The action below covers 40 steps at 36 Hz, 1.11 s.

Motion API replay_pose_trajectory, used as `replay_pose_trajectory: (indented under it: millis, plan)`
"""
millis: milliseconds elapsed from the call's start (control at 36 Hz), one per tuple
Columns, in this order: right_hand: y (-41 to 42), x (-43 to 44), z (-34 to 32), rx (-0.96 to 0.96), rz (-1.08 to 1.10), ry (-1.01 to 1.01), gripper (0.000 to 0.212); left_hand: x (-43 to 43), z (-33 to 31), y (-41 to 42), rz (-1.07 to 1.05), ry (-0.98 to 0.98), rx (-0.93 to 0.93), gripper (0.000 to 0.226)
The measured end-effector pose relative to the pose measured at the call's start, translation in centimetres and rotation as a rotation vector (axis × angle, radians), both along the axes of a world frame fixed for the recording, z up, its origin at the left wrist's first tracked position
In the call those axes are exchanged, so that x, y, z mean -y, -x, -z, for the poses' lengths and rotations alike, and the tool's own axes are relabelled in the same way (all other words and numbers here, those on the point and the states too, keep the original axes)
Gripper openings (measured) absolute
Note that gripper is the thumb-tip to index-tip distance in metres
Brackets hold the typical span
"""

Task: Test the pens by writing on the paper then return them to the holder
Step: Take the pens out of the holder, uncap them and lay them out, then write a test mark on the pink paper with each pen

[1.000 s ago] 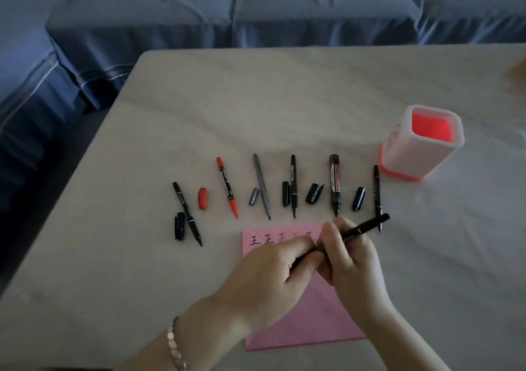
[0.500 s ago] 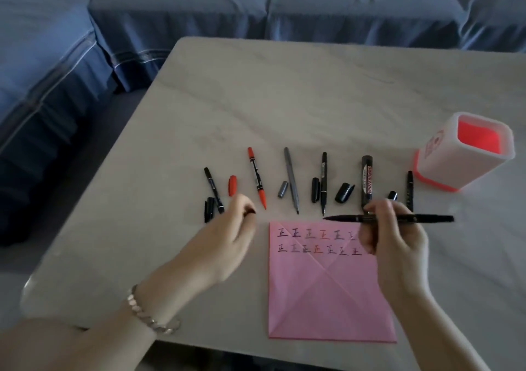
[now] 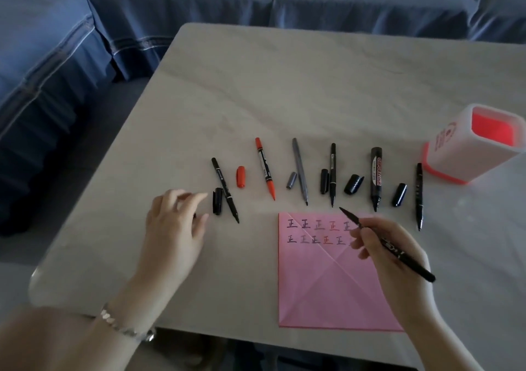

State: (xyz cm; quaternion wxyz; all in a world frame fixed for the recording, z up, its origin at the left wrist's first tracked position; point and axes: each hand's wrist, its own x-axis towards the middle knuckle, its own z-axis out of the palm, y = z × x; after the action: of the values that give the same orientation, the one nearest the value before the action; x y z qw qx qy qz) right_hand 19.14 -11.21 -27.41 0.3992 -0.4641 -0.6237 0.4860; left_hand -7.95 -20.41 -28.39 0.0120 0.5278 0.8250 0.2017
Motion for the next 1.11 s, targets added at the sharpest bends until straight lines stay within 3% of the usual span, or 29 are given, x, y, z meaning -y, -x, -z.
replay_pose_trajectory:
  millis: [111, 194, 278, 361, 528, 722, 944, 1111]
  plan:
    - [-1.9, 0.4, 0.5, 0.222, 0.030, -0.146, 0.016, 0.5, -1.1, -4.7, 0.173, 0.012, 0.330, 0.031]
    - [-3.4, 0.7, 0.7, 0.474, -0.008, -0.246, 0.022, 0.9, -0.2, -8.0, 0.157, 0.068, 0.520, 0.043]
    - [-4.3, 1.1, 1.3, 0.626, 0.008, -0.215, 0.032, 0.6, 0.2, -9.6, 0.096, 0.061, 0.604, 0.046]
    - [-4.7, 1.4, 1.8, 0.684, -0.006, -0.147, 0.045, 0.1, 0.1, -10.3, 0.066, 0.071, 0.677, 0.041]
    - [-4.1, 1.5, 2.1, 0.662, -0.016, -0.159, 0.047, -0.7, 0.5, -10.9, 0.029, 0.084, 0.797, 0.035]
    - [-4.4, 1.3, 3.0, 0.658, 0.005, -0.132, 0.046, -0.5, 1.2, -11.3, 0.127, 0.034, 0.692, 0.041]
    - [-4.3, 1.5, 3.2, 0.662, -0.003, -0.153, 0.046, 0.7, 1.8, -11.2, 0.325, 0.124, 0.384, 0.045]
    - [-4.2, 1.7, 3.1, 0.655, 0.004, -0.139, 0.044, 0.8, 3.0, -11.2, 0.322, 0.100, 0.267, 0.043]
